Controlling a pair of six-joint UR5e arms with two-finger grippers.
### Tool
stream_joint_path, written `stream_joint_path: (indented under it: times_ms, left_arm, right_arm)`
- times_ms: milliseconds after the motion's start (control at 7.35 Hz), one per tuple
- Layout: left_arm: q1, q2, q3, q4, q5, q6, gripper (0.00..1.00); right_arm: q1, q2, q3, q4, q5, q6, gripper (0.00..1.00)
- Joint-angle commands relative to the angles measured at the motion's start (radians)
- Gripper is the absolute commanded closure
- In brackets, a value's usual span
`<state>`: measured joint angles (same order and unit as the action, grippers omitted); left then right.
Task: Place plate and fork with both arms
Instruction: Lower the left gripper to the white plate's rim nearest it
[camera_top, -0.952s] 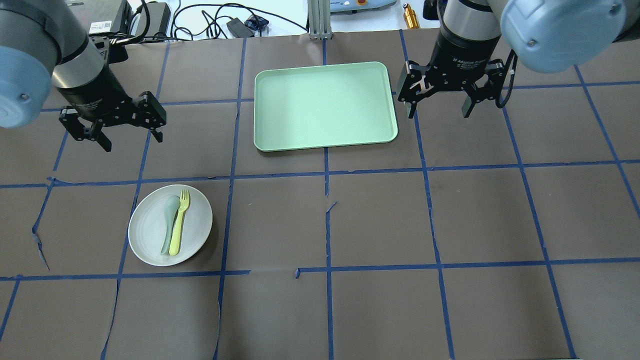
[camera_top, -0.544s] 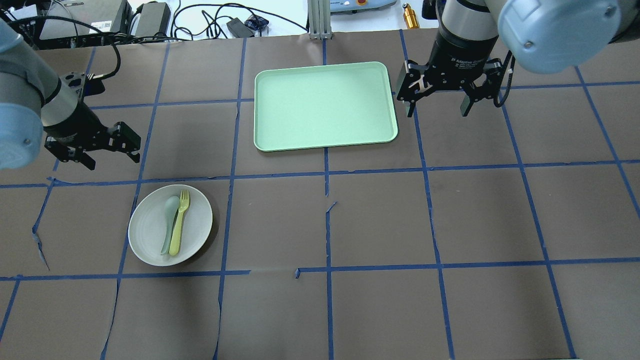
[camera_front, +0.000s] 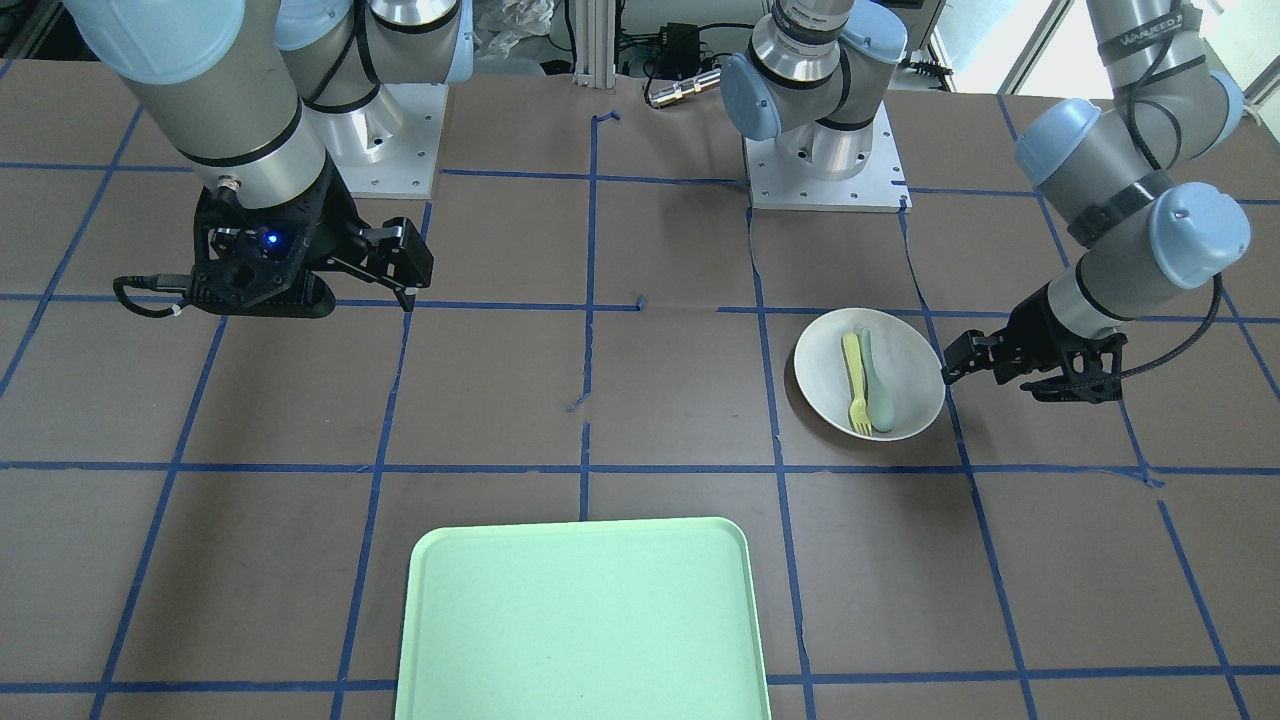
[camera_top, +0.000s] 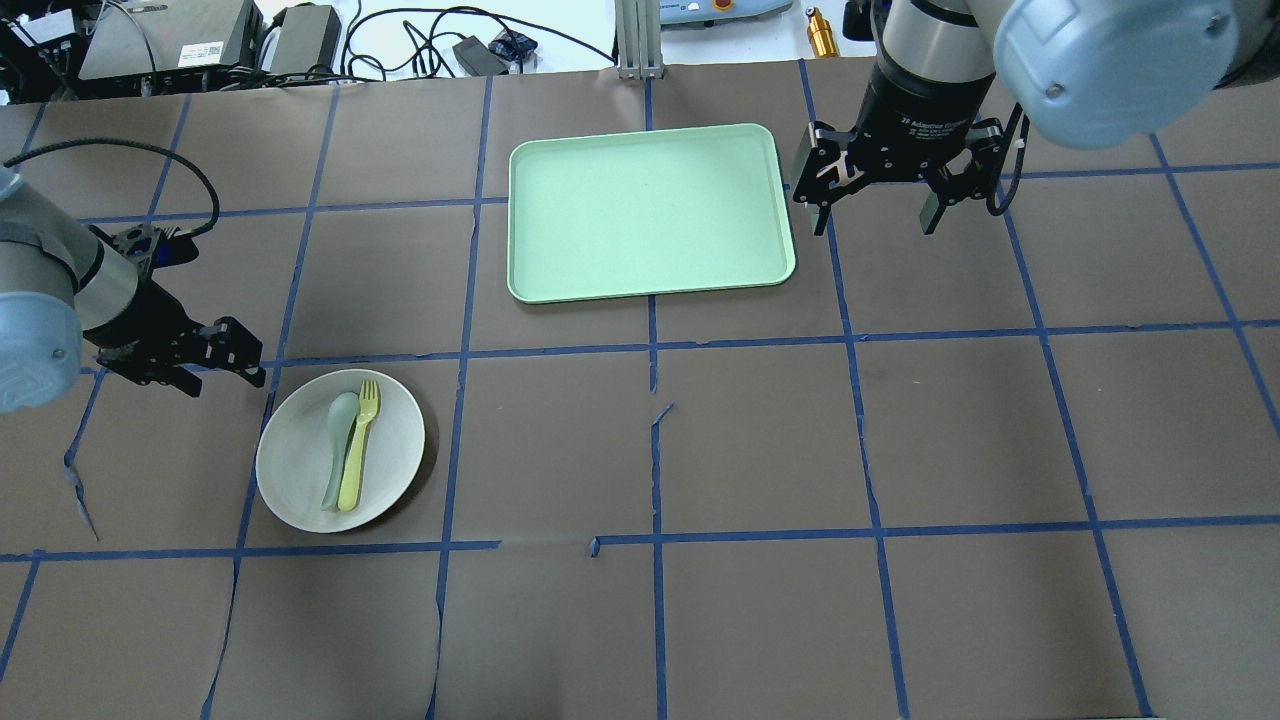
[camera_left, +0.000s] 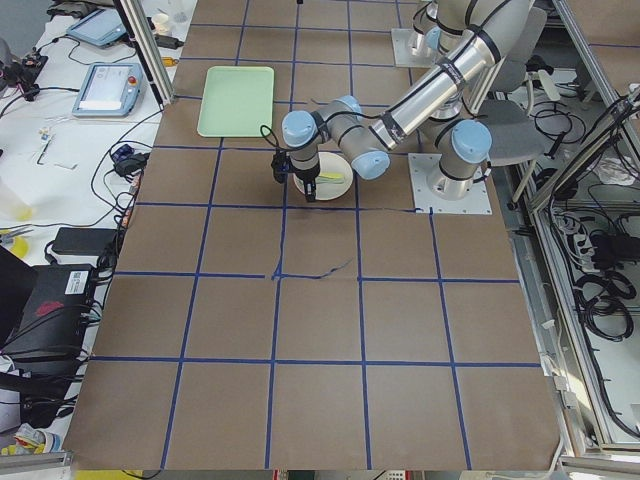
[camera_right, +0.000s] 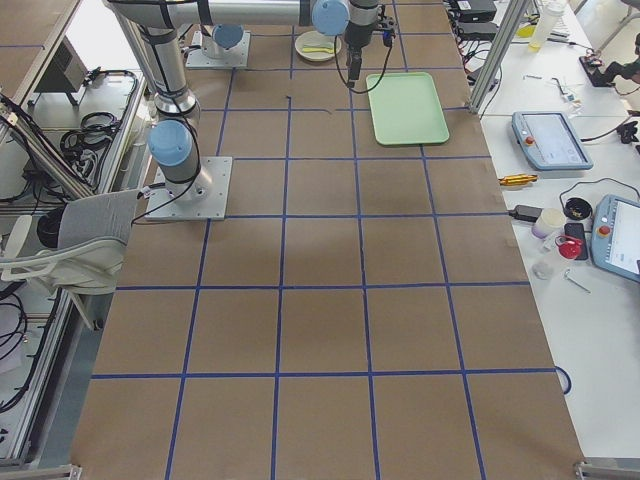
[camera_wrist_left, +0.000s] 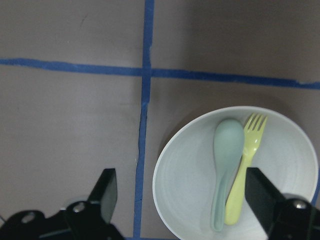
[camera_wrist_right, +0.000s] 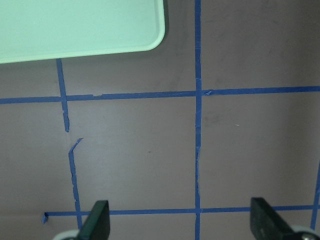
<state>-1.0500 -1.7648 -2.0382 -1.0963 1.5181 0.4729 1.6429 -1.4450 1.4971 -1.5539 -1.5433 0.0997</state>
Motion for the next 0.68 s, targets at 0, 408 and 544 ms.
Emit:
stream_joint_path:
  times_ms: [0, 408, 544]
  left_arm:
    - [0.005, -0.045, -0.013, -0.002, 0.010, 0.039, 0.22]
    - [0.005, -0.076, -0.026, -0.005, 0.044, 0.082, 0.35]
    - [0.005, -0.087, -0.027, -0.005, 0.044, 0.084, 0.47]
  right_arm:
    - [0.000, 0.000, 0.000, 0.000, 0.000, 0.000, 0.00]
    - [0.000, 0.000, 0.000, 0.000, 0.000, 0.000, 0.00]
    - [0.000, 0.000, 0.000, 0.000, 0.000, 0.000, 0.00]
